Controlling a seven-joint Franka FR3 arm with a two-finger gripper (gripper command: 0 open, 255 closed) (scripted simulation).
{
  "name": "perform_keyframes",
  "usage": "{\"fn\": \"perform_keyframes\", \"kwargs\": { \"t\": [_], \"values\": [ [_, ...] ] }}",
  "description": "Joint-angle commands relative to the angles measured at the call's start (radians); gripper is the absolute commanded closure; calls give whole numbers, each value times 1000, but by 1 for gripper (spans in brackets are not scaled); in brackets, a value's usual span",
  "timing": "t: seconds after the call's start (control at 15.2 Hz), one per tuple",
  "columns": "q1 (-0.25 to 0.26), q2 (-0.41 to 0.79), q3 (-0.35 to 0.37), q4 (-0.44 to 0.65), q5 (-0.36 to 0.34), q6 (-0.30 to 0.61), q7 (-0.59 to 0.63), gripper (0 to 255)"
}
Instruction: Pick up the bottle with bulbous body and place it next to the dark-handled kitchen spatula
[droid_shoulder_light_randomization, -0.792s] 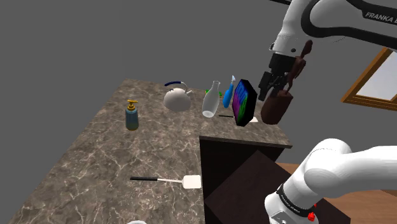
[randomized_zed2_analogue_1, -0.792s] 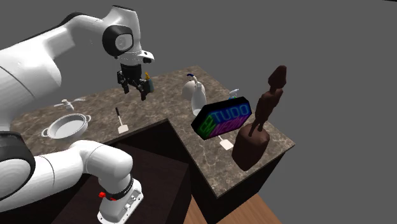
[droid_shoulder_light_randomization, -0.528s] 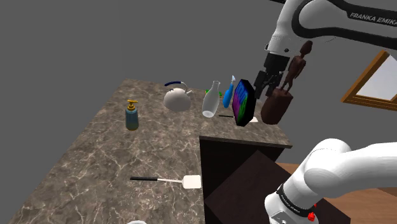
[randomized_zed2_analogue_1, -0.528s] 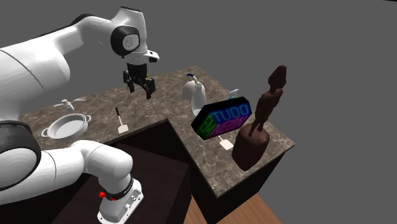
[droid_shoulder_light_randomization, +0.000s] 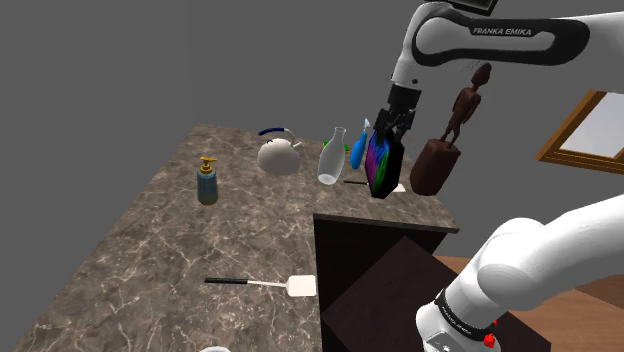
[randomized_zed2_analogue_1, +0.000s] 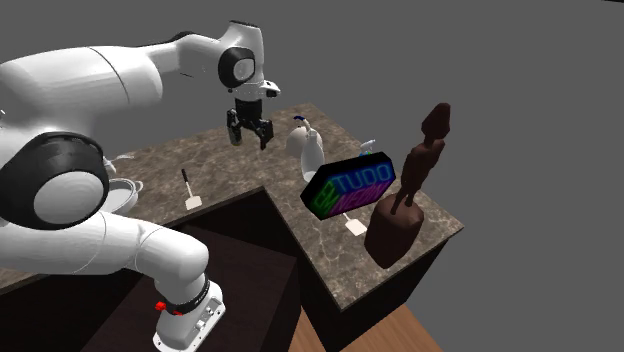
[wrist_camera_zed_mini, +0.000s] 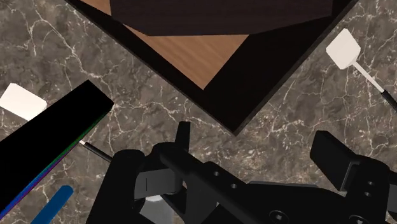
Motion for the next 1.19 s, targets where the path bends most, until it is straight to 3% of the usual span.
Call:
{"fn": "perform_keyframes", "kwargs": {
  "t": [0.0, 0.59, 1.12],
  "values": [
    [-1, 74, -15, 45, -4, 32, -23, 0],
    [-14, 408, -68, 305, 16, 118, -125, 0],
    [-55, 730, -89, 643, 67, 109, -205, 0]
  ]
}}
